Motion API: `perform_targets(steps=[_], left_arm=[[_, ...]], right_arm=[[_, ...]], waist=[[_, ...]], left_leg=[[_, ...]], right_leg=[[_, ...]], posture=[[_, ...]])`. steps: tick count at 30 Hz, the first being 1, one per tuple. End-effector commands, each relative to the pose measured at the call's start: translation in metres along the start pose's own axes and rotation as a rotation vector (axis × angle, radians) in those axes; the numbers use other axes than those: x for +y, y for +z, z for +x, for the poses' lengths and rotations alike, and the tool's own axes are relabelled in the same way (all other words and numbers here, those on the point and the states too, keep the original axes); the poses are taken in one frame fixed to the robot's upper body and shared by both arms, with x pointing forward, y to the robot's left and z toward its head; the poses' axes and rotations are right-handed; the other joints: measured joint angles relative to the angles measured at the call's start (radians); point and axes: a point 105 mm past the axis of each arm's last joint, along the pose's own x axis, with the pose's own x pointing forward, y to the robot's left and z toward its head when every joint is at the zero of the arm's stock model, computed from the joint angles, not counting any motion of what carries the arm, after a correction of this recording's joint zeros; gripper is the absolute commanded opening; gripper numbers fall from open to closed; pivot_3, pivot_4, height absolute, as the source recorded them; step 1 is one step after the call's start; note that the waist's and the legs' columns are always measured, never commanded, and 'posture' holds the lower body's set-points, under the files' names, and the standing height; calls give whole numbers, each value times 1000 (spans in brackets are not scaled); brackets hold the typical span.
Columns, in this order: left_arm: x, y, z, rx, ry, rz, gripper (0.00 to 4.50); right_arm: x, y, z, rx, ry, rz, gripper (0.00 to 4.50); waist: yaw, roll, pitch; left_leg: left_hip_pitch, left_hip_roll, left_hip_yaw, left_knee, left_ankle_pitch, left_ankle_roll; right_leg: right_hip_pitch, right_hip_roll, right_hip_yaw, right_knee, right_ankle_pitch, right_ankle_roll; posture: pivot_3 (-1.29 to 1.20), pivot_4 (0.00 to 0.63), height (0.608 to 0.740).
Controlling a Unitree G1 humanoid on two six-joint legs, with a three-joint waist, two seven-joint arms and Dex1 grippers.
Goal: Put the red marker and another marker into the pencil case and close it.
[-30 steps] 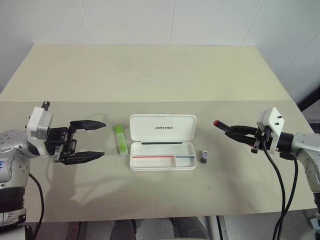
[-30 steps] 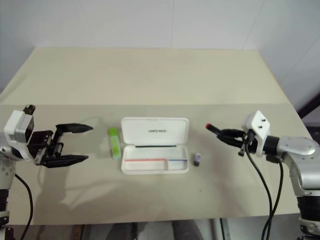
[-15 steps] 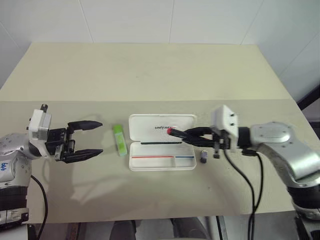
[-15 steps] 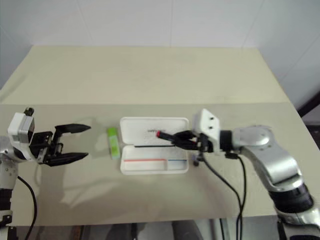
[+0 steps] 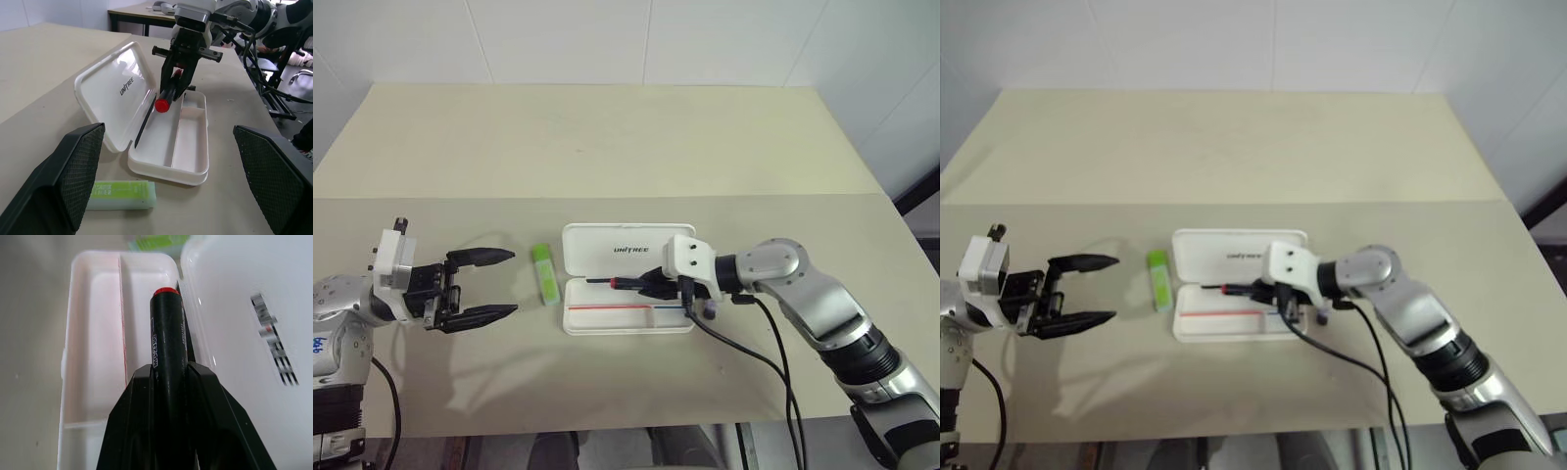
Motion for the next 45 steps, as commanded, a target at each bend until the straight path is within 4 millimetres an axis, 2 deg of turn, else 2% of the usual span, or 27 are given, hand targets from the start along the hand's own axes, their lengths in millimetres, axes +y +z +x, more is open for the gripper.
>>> perform_targets(steps=[1,7,12,20,25,32,36,41,45], left_arm=[[-2,9,0,-16,4,35,4500],[-3,8,2,-13,7,35,4500],[-1,9,4,-10,9,30,4500],[2,7,10,-5,58,6,4500],[5,8,16,-23,130,-16,4500],[13,4,29,-37,298,-61,4500],[27,-7,34,48,492,-65,4500],[31,-15,45,128,630,-109,4500],[29,-21,55,188,715,-148,4500]], right_arm=[[-3,12,1,-23,1,-59,596],[-5,8,4,0,-14,-68,2726],[-2,12,-4,-22,-7,-57,4476],[7,42,-24,-236,6,-5,4476],[9,64,-50,-481,-27,20,4476],[14,47,-79,-476,-54,59,4476],[12,32,-96,-436,-111,90,4476],[12,26,-120,-453,-172,128,4476],[16,18,-128,-436,-189,143,4476]], waist=[[0,0,0],[1,0,0],[1,0,0],[2,0,0],[4,0,0],[8,0,0],[12,0,0],[21,-1,0],[31,-1,0]], left_leg=[[0,0,0,0,0,0],[0,0,-3,0,0,0],[0,0,-5,-1,0,0],[0,0,-9,-1,0,0],[0,0,-11,0,0,0],[0,0,-12,0,0,0],[0,0,-12,1,0,0],[2,0,-12,1,0,0],[2,0,-12,1,0,0]], right_leg=[[0,0,0,0,0,0],[0,-1,-4,0,-1,-1],[1,-1,-7,0,-1,-3],[3,-1,-11,1,-2,-3],[4,-1,-13,0,-2,-3],[6,-1,-13,0,-2,-3],[6,-1,-13,0,-2,-3],[8,-1,-12,0,-1,-3],[8,-1,-12,0,-1,-2]], posture=[[0,150,740],[0,150,740],[0,150,740],[0,150,740],[0,150,740],[0,150,740],[0,150,740],[0,150,740],[0,150,740]])
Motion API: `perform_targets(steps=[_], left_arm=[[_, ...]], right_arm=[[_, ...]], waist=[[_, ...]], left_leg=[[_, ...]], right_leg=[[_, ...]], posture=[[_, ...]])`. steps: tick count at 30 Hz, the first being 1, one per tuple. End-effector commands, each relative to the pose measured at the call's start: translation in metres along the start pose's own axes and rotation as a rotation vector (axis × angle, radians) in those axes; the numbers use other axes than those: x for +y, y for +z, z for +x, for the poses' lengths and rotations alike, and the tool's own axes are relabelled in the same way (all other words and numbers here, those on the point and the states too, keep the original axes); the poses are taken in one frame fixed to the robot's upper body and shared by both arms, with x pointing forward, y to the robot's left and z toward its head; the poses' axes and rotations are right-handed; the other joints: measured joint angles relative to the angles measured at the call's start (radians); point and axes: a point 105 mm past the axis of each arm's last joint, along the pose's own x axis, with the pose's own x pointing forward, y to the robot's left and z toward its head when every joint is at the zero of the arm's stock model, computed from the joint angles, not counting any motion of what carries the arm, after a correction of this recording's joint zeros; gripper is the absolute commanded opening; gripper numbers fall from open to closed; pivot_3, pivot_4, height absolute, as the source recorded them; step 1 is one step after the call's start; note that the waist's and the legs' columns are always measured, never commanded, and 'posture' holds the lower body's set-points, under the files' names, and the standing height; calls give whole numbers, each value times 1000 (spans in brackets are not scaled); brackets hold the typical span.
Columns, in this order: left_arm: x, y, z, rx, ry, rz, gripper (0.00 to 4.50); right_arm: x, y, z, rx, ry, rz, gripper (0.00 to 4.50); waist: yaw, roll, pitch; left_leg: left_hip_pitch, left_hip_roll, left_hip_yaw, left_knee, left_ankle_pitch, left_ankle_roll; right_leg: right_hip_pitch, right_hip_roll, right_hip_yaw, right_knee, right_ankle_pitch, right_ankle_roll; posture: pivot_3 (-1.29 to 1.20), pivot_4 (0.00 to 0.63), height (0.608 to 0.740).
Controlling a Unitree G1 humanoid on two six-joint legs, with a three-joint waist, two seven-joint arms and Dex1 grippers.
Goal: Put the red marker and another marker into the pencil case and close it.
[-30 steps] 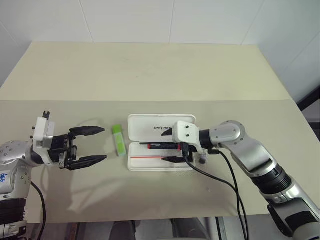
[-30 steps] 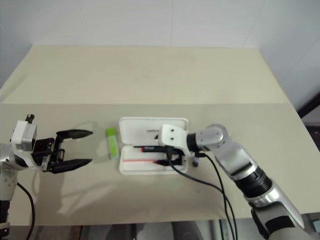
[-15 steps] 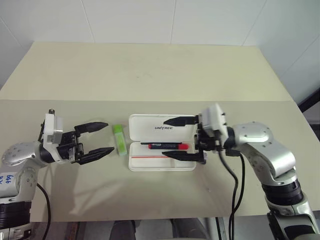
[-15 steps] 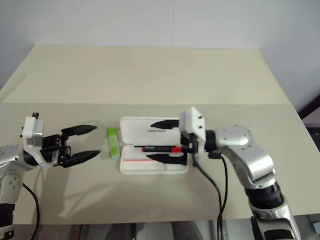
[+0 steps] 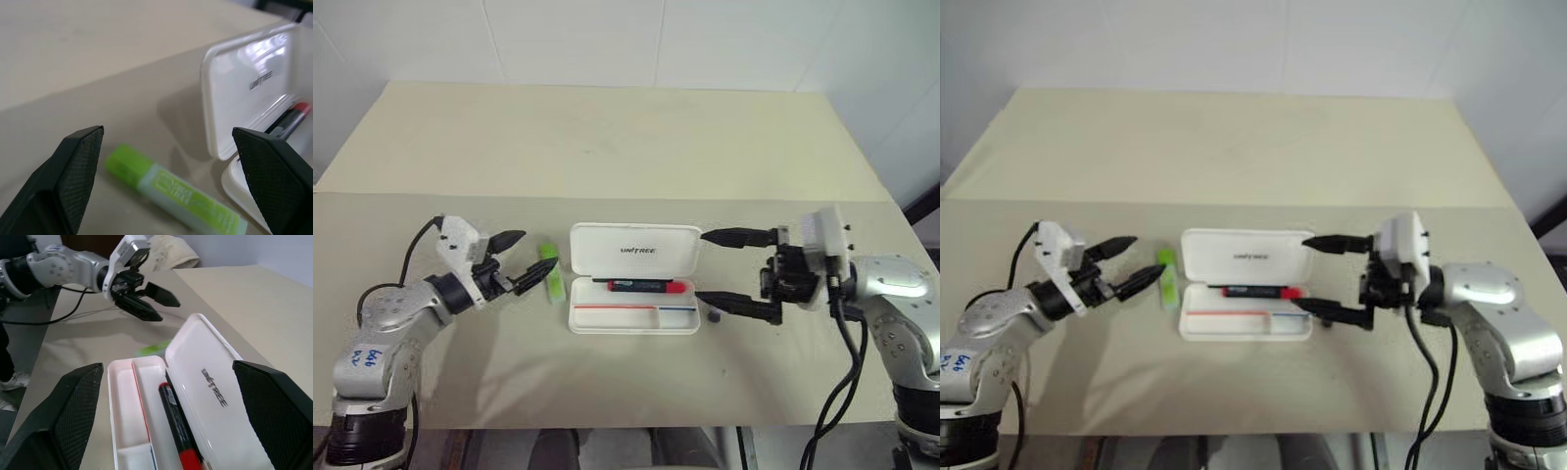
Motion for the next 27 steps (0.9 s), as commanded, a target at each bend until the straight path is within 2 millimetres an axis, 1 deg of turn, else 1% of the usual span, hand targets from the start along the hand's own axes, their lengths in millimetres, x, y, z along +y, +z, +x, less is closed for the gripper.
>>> perform_targets(steps=[1,5,7,11,16,22,27], left_arm=[[-11,3,5,31,67,8,4500],[-11,-3,9,80,179,-26,4500],[-10,-7,11,114,216,-37,4500],[-3,-13,11,181,287,-42,4500],[2,-18,14,235,318,-37,4500],[2,-21,24,265,296,-24,4500],[2,-28,30,332,292,-15,4500]], right_arm=[[2,5,-12,-9,-14,-31,4476],[-2,-5,-20,26,-47,-29,4476],[-3,-7,-22,35,-52,-27,4476],[-5,-9,-23,46,-56,-29,4476],[-7,-11,-23,53,-63,-32,4476],[-8,-12,-23,61,-69,-35,4476],[-9,-12,-23,67,-75,-37,4476]], waist=[[3,0,0],[5,0,0],[5,0,0],[5,0,0],[6,0,0],[13,0,0],[18,0,0]], left_leg=[[0,0,0,0,0,0],[1,-1,0,1,0,0],[2,-1,0,1,0,-1],[3,-1,0,1,1,-1],[3,-1,0,0,1,-2],[3,-1,0,0,1,-2],[3,-1,0,0,1,-2]], right_leg=[[0,0,0,0,0,0],[1,0,1,0,0,1],[2,0,1,0,0,1],[3,0,1,0,1,1],[3,0,1,-1,1,1],[4,0,1,-1,1,1],[3,0,1,-1,1,1]], posture=[[0,150,740],[0,150,740],[0,150,740],[0,150,740],[0,150,740],[0,150,740],[0,150,740]])
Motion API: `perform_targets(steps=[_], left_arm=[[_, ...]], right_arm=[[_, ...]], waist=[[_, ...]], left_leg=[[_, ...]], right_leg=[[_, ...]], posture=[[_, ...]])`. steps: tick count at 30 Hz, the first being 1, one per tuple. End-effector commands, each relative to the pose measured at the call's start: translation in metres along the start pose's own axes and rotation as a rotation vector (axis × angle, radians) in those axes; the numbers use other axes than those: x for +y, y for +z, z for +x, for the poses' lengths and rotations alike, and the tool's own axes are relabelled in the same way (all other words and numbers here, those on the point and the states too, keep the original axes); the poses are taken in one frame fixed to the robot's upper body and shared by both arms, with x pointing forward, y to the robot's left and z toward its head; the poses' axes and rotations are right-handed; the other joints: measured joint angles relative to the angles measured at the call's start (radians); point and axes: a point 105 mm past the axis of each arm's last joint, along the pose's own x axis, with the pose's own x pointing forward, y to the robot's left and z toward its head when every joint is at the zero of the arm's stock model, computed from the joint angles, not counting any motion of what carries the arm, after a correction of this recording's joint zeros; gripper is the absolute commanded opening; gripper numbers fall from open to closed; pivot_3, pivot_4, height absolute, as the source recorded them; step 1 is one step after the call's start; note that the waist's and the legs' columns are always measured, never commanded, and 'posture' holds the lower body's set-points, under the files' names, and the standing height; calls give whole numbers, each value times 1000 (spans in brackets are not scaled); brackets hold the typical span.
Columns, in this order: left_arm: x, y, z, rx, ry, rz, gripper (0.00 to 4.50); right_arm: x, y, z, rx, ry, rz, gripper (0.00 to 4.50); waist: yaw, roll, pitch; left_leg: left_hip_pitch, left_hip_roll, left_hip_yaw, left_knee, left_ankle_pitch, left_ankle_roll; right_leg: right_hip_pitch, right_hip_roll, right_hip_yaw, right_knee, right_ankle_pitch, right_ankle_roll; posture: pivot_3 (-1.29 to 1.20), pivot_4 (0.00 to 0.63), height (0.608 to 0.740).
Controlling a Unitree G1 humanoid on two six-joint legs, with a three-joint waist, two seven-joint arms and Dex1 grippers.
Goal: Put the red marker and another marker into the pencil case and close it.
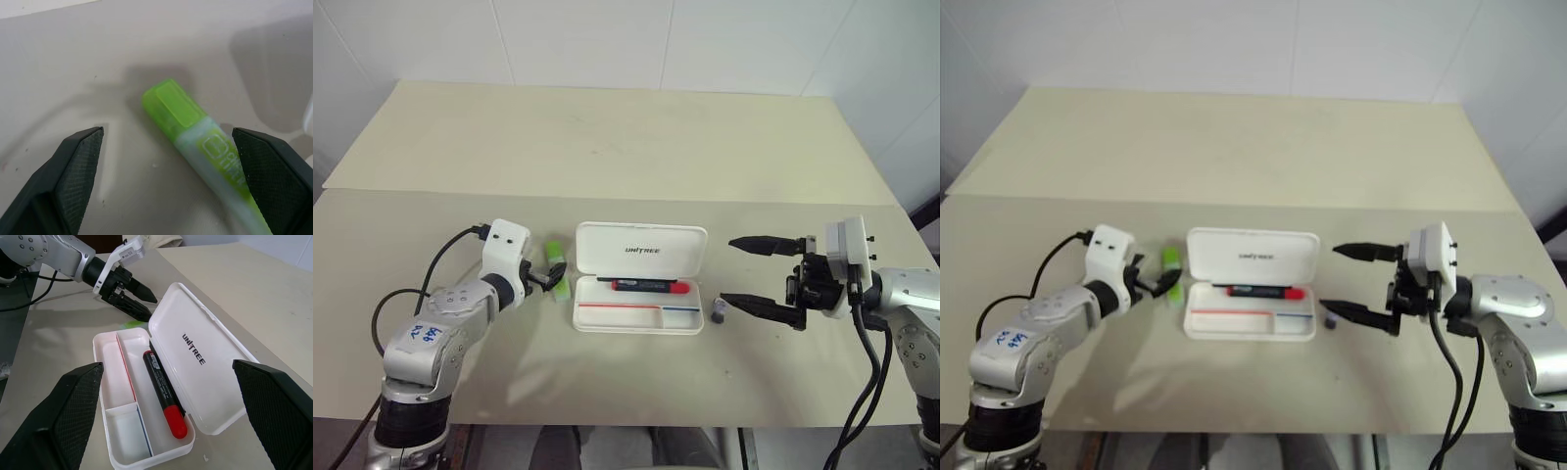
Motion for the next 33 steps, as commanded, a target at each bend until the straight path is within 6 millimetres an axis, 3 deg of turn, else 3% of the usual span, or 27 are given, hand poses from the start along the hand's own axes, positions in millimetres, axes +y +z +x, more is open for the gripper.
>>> perform_targets(steps=[1,5,8,20,33], left_arm=[[2,-5,1,51,19,23,4500],[5,-15,4,141,46,39,4500],[5,-19,3,180,54,42,3903],[9,-29,0,274,94,32,150],[22,-17,4,178,136,33,39]], right_arm=[[-1,7,-1,-5,-1,-43,4476],[-1,7,-4,2,-8,-42,4476],[-1,8,-5,2,-10,-41,4500],[-5,8,-17,10,-30,-42,4500],[-11,7,-15,26,-39,-56,4500]], waist=[[1,0,0],[4,0,0],[1,0,0],[-26,1,-1],[-31,-1,0]], left_leg=[[0,0,0,0,0,0],[2,0,0,0,0,0],[5,0,0,0,0,0],[17,-1,0,-1,0,0],[20,-2,-3,-1,0,0]], right_leg=[[0,0,0,0,0,0],[2,0,0,0,0,0],[6,0,0,-1,0,0],[17,1,2,-5,-3,-7],[29,0,3,-22,0,-11]], posture=[[0,150,740],[0,150,740],[0,150,740],[0,150,740],[0,150,740]])
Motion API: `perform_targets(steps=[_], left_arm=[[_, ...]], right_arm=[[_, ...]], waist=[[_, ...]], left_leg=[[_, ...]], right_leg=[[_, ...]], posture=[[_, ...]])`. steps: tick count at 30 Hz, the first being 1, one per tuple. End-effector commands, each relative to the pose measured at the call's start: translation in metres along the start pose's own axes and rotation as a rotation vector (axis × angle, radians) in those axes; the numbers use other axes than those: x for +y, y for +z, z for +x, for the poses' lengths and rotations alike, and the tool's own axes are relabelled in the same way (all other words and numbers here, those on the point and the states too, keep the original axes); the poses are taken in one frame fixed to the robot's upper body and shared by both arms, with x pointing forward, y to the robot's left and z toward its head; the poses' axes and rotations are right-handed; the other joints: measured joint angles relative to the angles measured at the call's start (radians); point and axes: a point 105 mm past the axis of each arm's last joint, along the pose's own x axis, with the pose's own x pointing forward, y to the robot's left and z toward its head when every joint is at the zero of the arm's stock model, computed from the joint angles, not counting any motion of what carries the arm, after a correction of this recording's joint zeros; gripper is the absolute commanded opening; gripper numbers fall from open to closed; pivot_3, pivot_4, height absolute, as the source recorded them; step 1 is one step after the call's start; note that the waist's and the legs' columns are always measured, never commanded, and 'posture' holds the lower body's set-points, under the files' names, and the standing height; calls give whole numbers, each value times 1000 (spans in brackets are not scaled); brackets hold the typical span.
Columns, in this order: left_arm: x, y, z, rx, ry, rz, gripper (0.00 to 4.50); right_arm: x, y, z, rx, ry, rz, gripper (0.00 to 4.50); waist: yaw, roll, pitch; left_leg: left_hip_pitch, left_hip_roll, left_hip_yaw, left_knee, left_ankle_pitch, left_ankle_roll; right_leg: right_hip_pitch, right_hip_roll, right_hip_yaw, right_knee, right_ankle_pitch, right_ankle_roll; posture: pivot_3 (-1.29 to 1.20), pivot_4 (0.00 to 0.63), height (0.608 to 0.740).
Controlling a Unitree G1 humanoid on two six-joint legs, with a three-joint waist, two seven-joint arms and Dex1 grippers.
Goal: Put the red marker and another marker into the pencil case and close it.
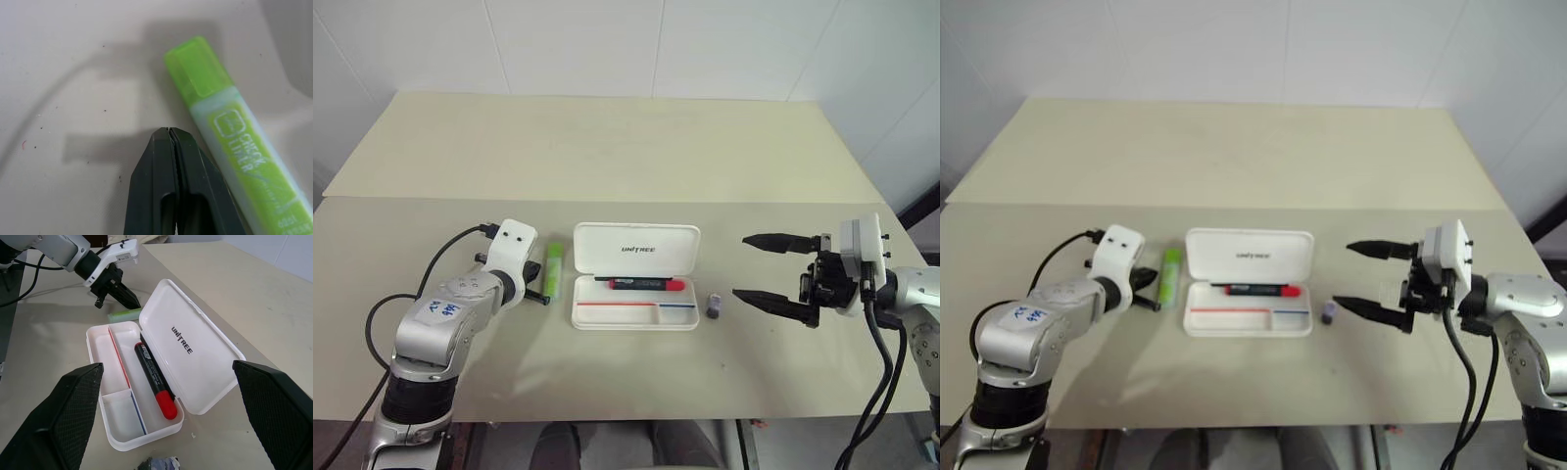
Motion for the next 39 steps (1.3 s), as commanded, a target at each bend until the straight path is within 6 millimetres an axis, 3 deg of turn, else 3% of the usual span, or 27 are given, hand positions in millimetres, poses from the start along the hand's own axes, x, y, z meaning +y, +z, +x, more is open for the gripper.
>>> perform_targets(steps=[1,9,16,21,25,35,39], left_arm=[[12,-4,4,-5,55,-6,39],[20,15,10,-143,97,-17,39],[42,13,15,-119,177,-98,39],[24,29,15,-218,-23,-253,39],[23,29,11,-196,-24,-216,967],[22,42,-5,-237,-11,-93,4391],[26,42,-11,-211,66,6,4478]], right_arm=[[-2,8,-1,-1,-1,-48,4500],[-6,6,0,13,-11,-49,4500],[-6,5,0,25,-15,-47,4500],[-7,4,1,27,-15,-46,4500],[-8,4,0,30,-16,-46,4500],[-9,2,-1,42,-21,-47,4500],[-9,1,-3,47,-21,-46,4500]], waist=[[1,0,0],[0,-1,0],[7,-1,1],[14,-1,1],[22,-1,0],[41,-1,0],[43,-1,0]], left_leg=[[0,0,0,0,0,0],[-1,0,0,-1,0,0],[-2,0,0,-4,-2,-1],[-3,0,0,-10,-2,-2],[-7,0,0,-15,-2,-3],[-16,1,0,-14,-2,-3],[-16,0,-1,-14,-2,-3]], right_leg=[[0,0,0,0,0,0],[-1,0,0,-1,0,0],[-3,0,-1,-2,1,3],[-5,0,-1,-2,6,14],[-13,0,-2,-1,6,13],[-21,0,-3,0,5,12],[-21,0,-3,0,5,12]], posture=[[0,150,740],[0,150,740],[0,150,740],[0,150,740],[0,150,740],[0,150,740],[0,150,740]])
